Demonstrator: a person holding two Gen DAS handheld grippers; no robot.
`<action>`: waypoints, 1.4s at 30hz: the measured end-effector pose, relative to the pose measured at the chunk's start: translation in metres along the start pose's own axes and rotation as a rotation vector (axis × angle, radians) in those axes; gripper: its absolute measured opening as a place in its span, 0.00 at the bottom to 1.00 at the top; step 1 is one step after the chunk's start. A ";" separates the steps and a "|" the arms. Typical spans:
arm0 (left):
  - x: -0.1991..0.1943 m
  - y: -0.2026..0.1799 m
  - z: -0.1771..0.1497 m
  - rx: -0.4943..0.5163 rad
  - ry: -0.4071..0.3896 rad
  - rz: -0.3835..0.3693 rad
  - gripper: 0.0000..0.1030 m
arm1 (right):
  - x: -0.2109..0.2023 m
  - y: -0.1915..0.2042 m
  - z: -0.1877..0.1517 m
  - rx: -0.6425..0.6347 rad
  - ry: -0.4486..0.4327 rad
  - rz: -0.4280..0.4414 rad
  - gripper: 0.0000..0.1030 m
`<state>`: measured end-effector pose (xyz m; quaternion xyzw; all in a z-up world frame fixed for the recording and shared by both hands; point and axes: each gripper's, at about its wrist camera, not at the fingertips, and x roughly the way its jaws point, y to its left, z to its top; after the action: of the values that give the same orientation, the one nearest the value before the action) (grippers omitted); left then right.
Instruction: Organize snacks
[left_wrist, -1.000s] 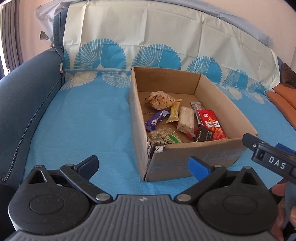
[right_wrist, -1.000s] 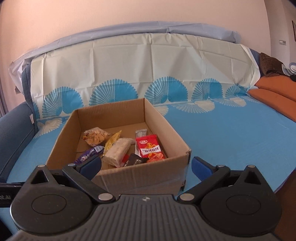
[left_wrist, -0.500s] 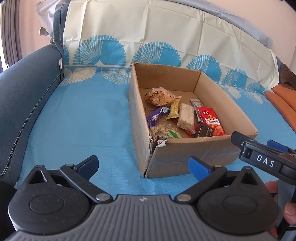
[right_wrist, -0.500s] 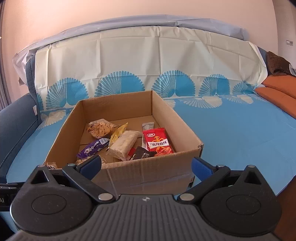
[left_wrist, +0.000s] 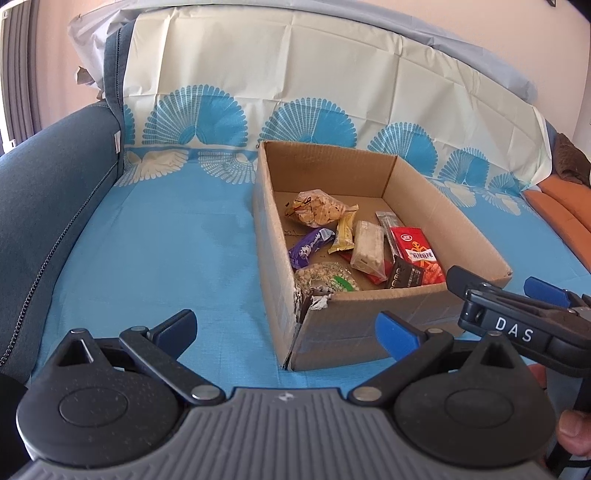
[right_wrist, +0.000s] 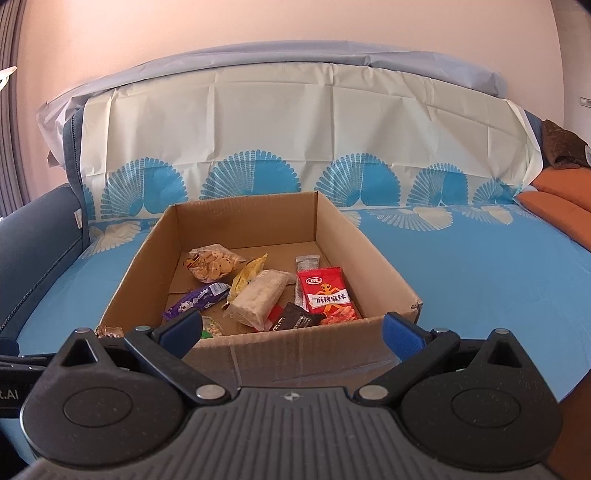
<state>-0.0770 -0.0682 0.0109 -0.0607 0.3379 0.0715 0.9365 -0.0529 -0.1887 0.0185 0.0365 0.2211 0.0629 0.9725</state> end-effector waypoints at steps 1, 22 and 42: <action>0.000 0.000 0.000 0.001 -0.001 0.000 1.00 | 0.000 0.000 0.000 -0.002 -0.001 0.001 0.99; -0.001 -0.006 0.000 0.022 -0.021 -0.005 1.00 | -0.002 0.003 -0.001 -0.019 -0.022 0.007 0.99; -0.002 -0.009 0.000 0.052 -0.048 -0.030 1.00 | -0.004 0.000 -0.001 -0.001 -0.046 0.001 0.99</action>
<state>-0.0770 -0.0776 0.0124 -0.0395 0.3161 0.0502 0.9466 -0.0565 -0.1888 0.0195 0.0376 0.1988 0.0628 0.9773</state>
